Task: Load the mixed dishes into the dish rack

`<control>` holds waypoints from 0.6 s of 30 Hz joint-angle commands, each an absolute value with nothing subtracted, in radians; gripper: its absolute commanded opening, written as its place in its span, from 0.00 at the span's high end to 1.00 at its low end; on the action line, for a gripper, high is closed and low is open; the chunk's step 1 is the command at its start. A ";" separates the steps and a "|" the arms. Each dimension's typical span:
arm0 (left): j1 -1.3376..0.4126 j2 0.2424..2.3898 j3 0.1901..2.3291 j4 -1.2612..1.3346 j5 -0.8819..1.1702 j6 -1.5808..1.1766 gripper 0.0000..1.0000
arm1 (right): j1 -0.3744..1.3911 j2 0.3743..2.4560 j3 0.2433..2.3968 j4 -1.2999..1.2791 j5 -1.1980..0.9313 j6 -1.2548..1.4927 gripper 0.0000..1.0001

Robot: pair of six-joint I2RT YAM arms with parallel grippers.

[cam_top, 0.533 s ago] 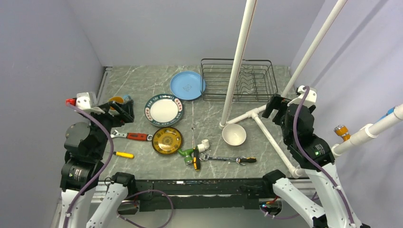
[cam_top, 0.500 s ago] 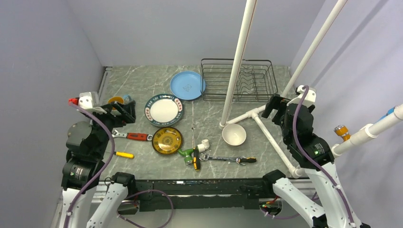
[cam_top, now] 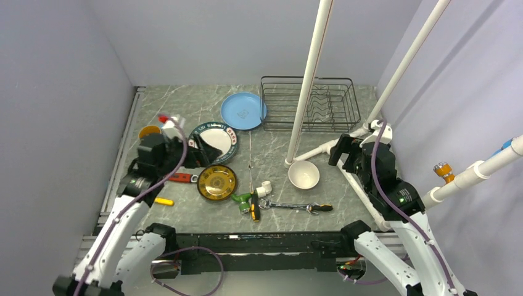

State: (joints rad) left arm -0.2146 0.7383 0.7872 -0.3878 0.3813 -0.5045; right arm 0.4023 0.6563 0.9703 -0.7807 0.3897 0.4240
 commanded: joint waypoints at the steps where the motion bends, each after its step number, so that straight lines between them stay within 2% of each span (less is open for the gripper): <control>1: -0.422 0.820 0.714 -0.158 0.483 -0.652 0.01 | 0.399 0.621 0.959 -0.727 0.349 0.449 0.00; 6: -0.724 0.942 0.664 0.003 0.234 -0.759 0.01 | 0.399 0.599 0.947 -0.718 0.346 0.452 0.00; 11: -0.969 1.141 0.768 0.002 -0.082 -0.805 0.09 | 0.399 0.581 0.931 -0.718 0.320 0.463 0.00; 13: -1.035 1.223 0.819 -0.028 -0.199 -0.834 0.08 | 0.399 0.573 0.925 -0.717 0.310 0.465 0.00; 18: -1.093 1.396 0.902 -0.008 -0.294 -0.930 0.09 | 0.399 0.555 0.916 -0.721 0.289 0.470 0.00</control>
